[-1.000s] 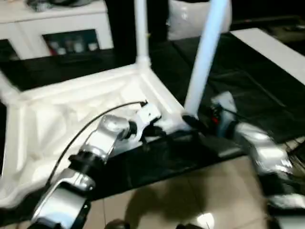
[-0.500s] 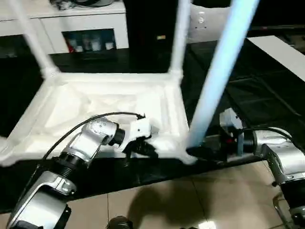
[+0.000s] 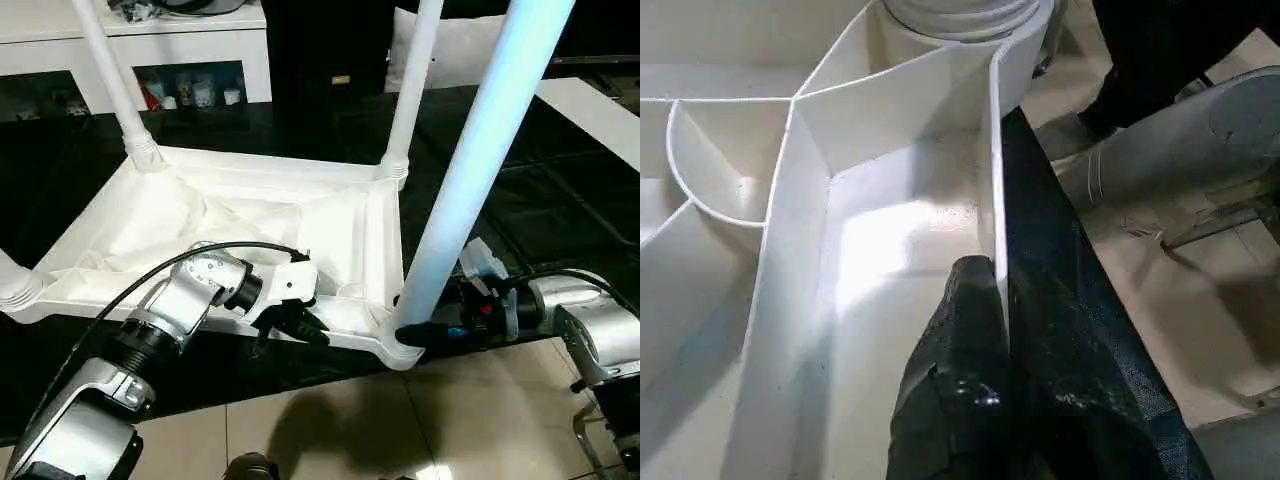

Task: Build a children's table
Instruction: Rotate leg to tighten

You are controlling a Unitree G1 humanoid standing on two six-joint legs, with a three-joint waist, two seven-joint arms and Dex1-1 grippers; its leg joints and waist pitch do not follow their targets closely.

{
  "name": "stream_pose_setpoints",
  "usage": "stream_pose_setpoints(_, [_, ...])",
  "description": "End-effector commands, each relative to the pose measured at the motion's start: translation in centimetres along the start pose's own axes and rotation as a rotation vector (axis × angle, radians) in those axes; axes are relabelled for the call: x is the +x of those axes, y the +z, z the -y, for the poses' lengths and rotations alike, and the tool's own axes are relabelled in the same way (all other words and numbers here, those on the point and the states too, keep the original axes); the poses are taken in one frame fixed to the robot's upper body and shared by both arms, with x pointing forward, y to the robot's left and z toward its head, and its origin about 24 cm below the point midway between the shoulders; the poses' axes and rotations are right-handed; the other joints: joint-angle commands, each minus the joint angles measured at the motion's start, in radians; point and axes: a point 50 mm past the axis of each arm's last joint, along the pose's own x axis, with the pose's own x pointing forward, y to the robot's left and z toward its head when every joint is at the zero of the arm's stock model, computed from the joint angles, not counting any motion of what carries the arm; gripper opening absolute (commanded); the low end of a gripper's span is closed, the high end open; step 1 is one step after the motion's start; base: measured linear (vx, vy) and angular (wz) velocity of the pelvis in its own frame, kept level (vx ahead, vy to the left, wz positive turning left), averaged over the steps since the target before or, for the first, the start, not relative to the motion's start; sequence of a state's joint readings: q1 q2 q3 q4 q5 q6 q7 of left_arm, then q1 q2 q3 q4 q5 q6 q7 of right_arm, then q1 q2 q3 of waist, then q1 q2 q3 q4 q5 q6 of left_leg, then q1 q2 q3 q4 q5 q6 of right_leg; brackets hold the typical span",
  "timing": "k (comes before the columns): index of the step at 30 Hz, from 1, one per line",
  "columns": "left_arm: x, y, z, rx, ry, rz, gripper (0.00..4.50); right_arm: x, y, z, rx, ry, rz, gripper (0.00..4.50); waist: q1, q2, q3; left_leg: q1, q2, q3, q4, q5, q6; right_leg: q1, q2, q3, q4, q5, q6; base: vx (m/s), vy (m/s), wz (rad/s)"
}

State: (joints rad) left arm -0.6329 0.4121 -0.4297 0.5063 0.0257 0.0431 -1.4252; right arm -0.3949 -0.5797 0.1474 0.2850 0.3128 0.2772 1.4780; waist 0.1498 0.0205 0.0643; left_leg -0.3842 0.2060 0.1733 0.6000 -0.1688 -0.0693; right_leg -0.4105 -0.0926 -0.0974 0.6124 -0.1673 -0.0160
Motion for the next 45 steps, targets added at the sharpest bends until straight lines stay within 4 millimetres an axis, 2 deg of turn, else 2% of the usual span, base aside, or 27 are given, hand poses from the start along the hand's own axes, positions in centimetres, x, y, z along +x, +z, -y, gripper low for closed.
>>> stream_pose_setpoints(1, [0.1,0.9,-0.3,0.03,-0.019,0.006,0.0,-0.1,0.6,-0.1,-0.014,0.015,-0.004,2.24,-0.004,-0.02,-0.082,0.016,0.029,0.0,-0.064,-0.176,0.063,0.055,-0.059,0.05,-0.074,-0.268,-0.194,0.0,0.0,0.0])
stream_pose_setpoints(5, [0.4,1.1,-0.7,-0.029,0.052,0.058,0.0,0.7,0.4,0.0,0.01,-0.026,0.027,2.07,-0.005,-0.02,-0.08,0.014,0.028,-0.001,-0.064,-0.17,0.063,0.056,-0.06,0.049,-0.073,-0.269,-0.195,0.0,0.0,0.0])
stream_pose_setpoints(8, [0.6,1.3,-1.0,-0.049,0.088,0.068,0.0,1.2,0.5,0.5,0.037,-0.102,0.049,2.02,-0.011,-0.021,-0.078,0.015,0.025,-0.003,-0.066,-0.193,0.048,0.056,-0.06,0.047,-0.08,-0.334,-0.173,0.0,0.0,0.0])
stream_pose_setpoints(9, [0.8,1.5,-1.5,-0.084,0.141,0.081,0.0,1.9,0.7,1.5,0.067,-0.232,0.071,2.02,-0.015,-0.021,-0.076,0.015,0.024,-0.002,-0.067,-0.204,0.043,0.055,-0.059,0.046,-0.084,-0.362,-0.161,0.0,0.0,0.0])
stream_pose_setpoints(10, [0.9,1.6,-1.5,-0.09,0.148,0.084,0.0,1.9,0.8,1.7,0.07,-0.252,0.076,2.02,-0.021,-0.017,-0.071,0.014,0.023,-0.005,-0.071,-0.22,0.031,0.052,-0.059,0.045,-0.088,-0.385,-0.155,0.0,0.0,0.0])
stream_pose_setpoints(11, [1.4,2.1,-2.1,-0.155,0.214,0.111,0.0,2.5,1.2,3.1,0.1,-0.41,0.114,2.02,-0.026,-0.019,-0.071,0.014,0.022,-0.005,-0.072,-0.227,0.023,0.054,-0.059,0.044,-0.086,-0.394,-0.152,0.0,0.0,0.0])
stream_pose_setpoints(12, [1.4,2.1,-2.1,-0.155,0.214,0.111,0.0,2.5,1.2,3.1,0.1,-0.41,0.114,2.0,-0.032,-0.019,-0.071,0.014,0.022,-0.006,-0.073,-0.231,0.013,0.053,-0.059,0.044,-0.085,-0.402,-0.152,0.0,0.0,0.0])
stream_pose_setpoints(13, [1.6,2.3,-2.3,-0.184,0.242,0.122,0.0,2.8,1.3,3.6,0.114,-0.469,0.128,2.0,-0.049,-0.017,-0.068,0.016,0.017,-0.009,-0.073,-0.253,0.0,0.054,-0.06,0.039,-0.095,-0.456,-0.134,0.0,0.0,0.0])
stream_pose_setpoints(14, [2.2,2.8,-2.9,-0.252,0.325,0.144,0.0,3.5,1.4,4.4,0.152,-0.585,0.14,1.99,-0.052,-0.017,-0.069,0.017,0.017,-0.009,-0.074,-0.254,0.0,0.053,-0.06,0.04,-0.097,-0.454,-0.133,0.0,0.0,0.0])
stream_pose_setpoints(15, [2.5,3.1,-3.3,-0.286,0.372,0.154,0.0,3.8,1.4,4.8,0.174,-0.647,0.139,1.98,-0.066,-0.017,-0.068,0.014,0.017,-0.009,-0.073,-0.248,-0.005,0.052,-0.057,0.041,-0.092,-0.427,-0.145,0.0,0.0,0.0])
stream_pose_setpoints(16, [2.7,3.3,-3.6,-0.31,0.403,0.159,0.0,4.1,1.3,5.1,0.191,-0.689,0.138,1.98,-0.069,-0.019,-0.068,0.013,0.015,-0.01,-0.073,-0.247,-0.003,0.054,-0.056,0.039,-0.095,-0.428,-0.144,0.0,0.0,0.0])
stream_pose_setpoints(18, [3.1,3.6,-3.9,-0.326,0.449,0.163,0.0,4.5,1.3,5.6,0.178,-0.789,0.136,1.98,-0.075,-0.017,-0.07,0.012,0.013,-0.008,-0.07,-0.227,0.007,0.053,-0.056,0.043,-0.095,-0.387,-0.148,0.0,0.0,0.0])
stream_pose_setpoints(19, [3.4,3.8,-4.1,-0.346,0.487,0.174,0.0,4.7,1.2,6.2,0.175,-0.886,0.136,1.98,-0.081,-0.02,-0.074,0.009,0.009,-0.004,-0.066,-0.203,0.022,0.056,-0.055,0.043,-0.093,-0.343,-0.157,0.0,0.0,0.0])
stream_pose_setpoints(20, [3.6,3.9,-4.2,-0.349,0.498,0.178,0.0,4.9,1.2,6.3,0.184,-0.89,0.152,1.98,-0.082,-0.016,-0.074,0.008,0.009,-0.003,-0.065,-0.194,0.026,0.055,-0.054,0.044,-0.091,-0.327,-0.162,0.0,0.0,0.0])
stream_pose_setpoints(23, [3.8,4.2,-4.3,-0.352,0.514,0.186,0.0,5.4,1.6,6.3,0.2,-0.866,0.223,1.98,-0.077,-0.02,-0.078,0.007,0.008,0.001,-0.061,-0.137,0.068,0.06,-0.05,0.045,-0.082,-0.219,-0.189,0.0,0.0,0.0])
stream_pose_setpoints(24, [3.8,4.2,-4.3,-0.353,0.514,0.187,0.0,5.4,1.7,6.3,0.203,-0.861,0.232,2.31,-0.077,-0.02,-0.078,0.007,0.008,0.001,-0.061,-0.137,0.068,0.06,-0.05,0.045,-0.082,-0.219,-0.189,0.0,0.0,0.0])
stream_pose_setpoints(25, [3.7,4.3,-4.3,-0.349,0.516,0.191,0.0,5.5,1.9,6.1,0.213,-0.836,0.258,2.63,-0.074,-0.017,-0.082,0.005,0.011,0.0,-0.06,-0.109,0.083,0.063,-0.048,0.045,-0.073,-0.167,-0.204,0.0,0.0,0.0])
stream_pose_setpoints(27, [3.6,4.3,-4.2,-0.327,0.522,0.177,0.0,5.5,2.1,5.9,0.214,-0.801,0.274,2.66,-0.074,-0.016,-0.081,0.005,0.013,-0.001,-0.061,-0.103,0.097,0.064,-0.048,0.045,-0.07,-0.137,-0.22,0.0,0.0,0.0])
stream_pose_setpoints(29, [3.5,4.1,-4.1,-0.302,0.518,0.159,0.0,5.2,1.9,5.8,0.192,-0.795,0.261,2.98,-0.073,-0.015,-0.078,0.008,0.015,-0.001,-0.063,-0.127,0.093,0.062,-0.05,0.044,-0.075,-0.165,-0.222,0.0,0.0,0.0])
stream_pose_setpoints(32, [3.2,3.6,-3.9,-0.268,0.499,0.136,0.0,4.3,1.7,5.6,0.154,-0.773,0.246,3.1,-0.071,-0.016,-0.076,0.008,0.014,0.0,-0.064,-0.147,0.084,0.063,-0.051,0.045,-0.078,-0.195,-0.211,0.0,0.0,0.0])
stream_pose_setpoints(34, [2.9,3.3,-3.7,-0.242,0.476,0.124,0.0,3.5,1.5,5.4,0.118,-0.748,0.224,3.42,-0.065,-0.016,-0.075,0.009,0.015,0.0,-0.064,-0.155,0.079,0.063,-0.053,0.046,-0.081,-0.218,-0.197,0.0,0.0,0.0])
stream_pose_setpoints(36, [2.6,3.1,-3.6,-0.219,0.449,0.116,0.0,2.7,1.2,5.1,0.09,-0.723,0.2,3.5,-0.061,-0.016,-0.075,0.011,0.017,0.001,-0.065,-0.165,0.078,0.06,-0.052,0.046,-0.082,-0.23,-0.192,0.0,0.0,0.0])
stream_pose_setpoints(37, [2.2,2.7,-3.4,-0.194,0.417,0.101,0.0,1.7,0.9,4.8,0.066,-0.691,0.168,3.63,-0.057,-0.008,-0.073,0.011,0.017,0.0,-0.065,-0.174,0.075,0.06,-0.052,0.047,-0.084,-0.236,-0.19,0.0,0.0,0.0])
stream_pose_setpoints(38, [1.6,2.3,-3.1,-0.154,0.368,0.076,0.0,0.4,0.6,4.3,0.035,-0.621,0.12,3.85,-0.052,-0.011,-0.075,0.014,0.018,-0.001,-0.065,-0.181,0.076,0.061,-0.051,0.046,-0.084,-0.232,-0.19,0.0,0.0,0.0])
stream_pose_setpoints(42, [1.1,2.0,-2.5,-0.101,0.285,0.062,0.0,-0.8,0.5,3.7,0.013,-0.553,0.062,4.08,-0.046,-0.011,-0.074,0.012,0.02,-0.001,-0.065,-0.176,0.078,0.06,-0.053,0.047,-0.077,-0.213,-0.204,0.0,0.0,0.0])
stream_pose_setpoints(45, [0.8,1.9,-1.9,-0.058,0.203,0.053,0.0,-1.3,0.5,3.4,-0.009,-0.491,0.011,4.08,-0.041,-0.01,-0.075,0.015,0.022,-0.001,-0.065,-0.187,0.074,0.058,-0.053,0.046,-0.078,-0.231,-0.209,0.0,0.0,0.0])
